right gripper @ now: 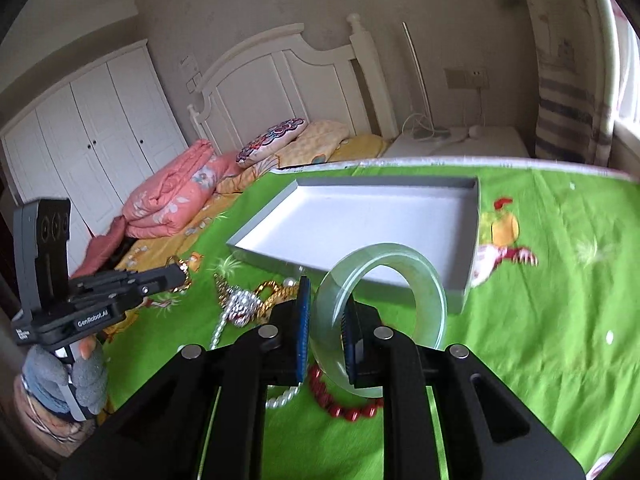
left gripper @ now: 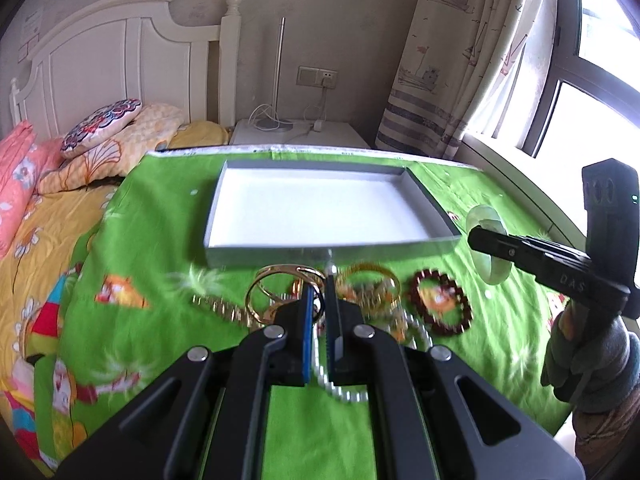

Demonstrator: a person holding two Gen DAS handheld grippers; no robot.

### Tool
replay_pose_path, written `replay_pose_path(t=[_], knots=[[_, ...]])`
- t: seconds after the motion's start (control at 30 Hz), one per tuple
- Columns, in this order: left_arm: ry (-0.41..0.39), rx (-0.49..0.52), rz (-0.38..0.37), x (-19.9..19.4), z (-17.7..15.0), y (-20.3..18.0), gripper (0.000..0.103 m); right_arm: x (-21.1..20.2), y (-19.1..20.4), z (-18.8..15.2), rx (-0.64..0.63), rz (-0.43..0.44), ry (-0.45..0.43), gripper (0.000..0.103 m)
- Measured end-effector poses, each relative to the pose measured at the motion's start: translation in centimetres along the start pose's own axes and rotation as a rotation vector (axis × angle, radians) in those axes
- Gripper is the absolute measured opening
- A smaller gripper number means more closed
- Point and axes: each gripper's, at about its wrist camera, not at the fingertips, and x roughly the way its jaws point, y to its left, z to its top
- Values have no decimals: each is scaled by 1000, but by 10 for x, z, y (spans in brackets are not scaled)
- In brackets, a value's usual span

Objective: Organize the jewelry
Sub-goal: 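Carry ring and bangle into the white tray and open both tools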

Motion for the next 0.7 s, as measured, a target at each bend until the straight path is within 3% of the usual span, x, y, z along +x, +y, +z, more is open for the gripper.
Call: replay_pose_path(t=[0.3, 0.7], knots=[[14, 14, 41, 49, 48, 1, 5, 48, 4, 38, -110, -95, 38, 16], [75, 24, 114, 125, 85, 4, 5, 111, -31, 53, -26, -137, 133, 17]])
